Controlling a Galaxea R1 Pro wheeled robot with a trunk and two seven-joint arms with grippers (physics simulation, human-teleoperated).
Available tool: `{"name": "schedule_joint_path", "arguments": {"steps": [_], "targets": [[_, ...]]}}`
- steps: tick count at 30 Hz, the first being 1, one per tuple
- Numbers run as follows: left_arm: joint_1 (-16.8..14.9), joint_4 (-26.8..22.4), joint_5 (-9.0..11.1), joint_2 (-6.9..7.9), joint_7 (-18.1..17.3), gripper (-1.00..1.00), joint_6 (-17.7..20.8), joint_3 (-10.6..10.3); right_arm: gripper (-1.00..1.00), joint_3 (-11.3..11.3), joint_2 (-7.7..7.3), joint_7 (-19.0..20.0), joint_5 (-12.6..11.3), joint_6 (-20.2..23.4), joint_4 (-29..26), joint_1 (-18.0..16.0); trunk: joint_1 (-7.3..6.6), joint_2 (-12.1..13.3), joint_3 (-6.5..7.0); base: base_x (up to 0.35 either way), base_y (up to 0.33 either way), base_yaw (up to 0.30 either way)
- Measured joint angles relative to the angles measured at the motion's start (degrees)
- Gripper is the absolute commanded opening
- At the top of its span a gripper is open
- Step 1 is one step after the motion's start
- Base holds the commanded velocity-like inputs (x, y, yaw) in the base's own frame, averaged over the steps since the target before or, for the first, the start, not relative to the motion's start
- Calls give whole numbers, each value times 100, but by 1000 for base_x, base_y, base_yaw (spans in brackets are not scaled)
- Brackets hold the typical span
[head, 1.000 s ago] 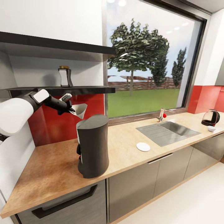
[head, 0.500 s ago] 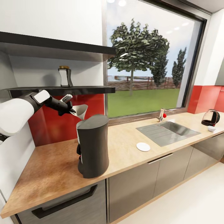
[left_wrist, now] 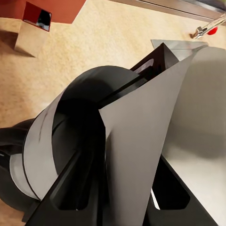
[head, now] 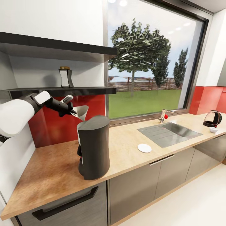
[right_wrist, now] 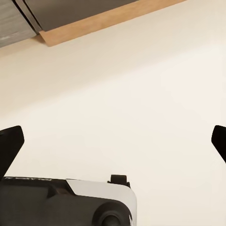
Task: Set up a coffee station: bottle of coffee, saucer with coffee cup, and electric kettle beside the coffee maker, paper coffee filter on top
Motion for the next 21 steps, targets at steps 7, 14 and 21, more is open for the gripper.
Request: {"name": "schedule_joint_path", "arguments": {"steps": [7, 14, 21], "targets": [[0, 0, -15, -3, -12, 100, -2, 5, 100, 0, 0, 0, 0, 0, -5, 0, 0, 0, 0, 0, 0, 0], [0, 0, -13, 0, -12, 100, -2, 5, 100, 0, 0, 0, 0, 0, -5, 0, 0, 0, 0, 0, 0, 0], [0, 0, -12, 1, -12, 100, -3, 5, 100, 1, 0, 0, 0, 0, -5, 0, 0, 0, 0, 0, 0, 0]]}}
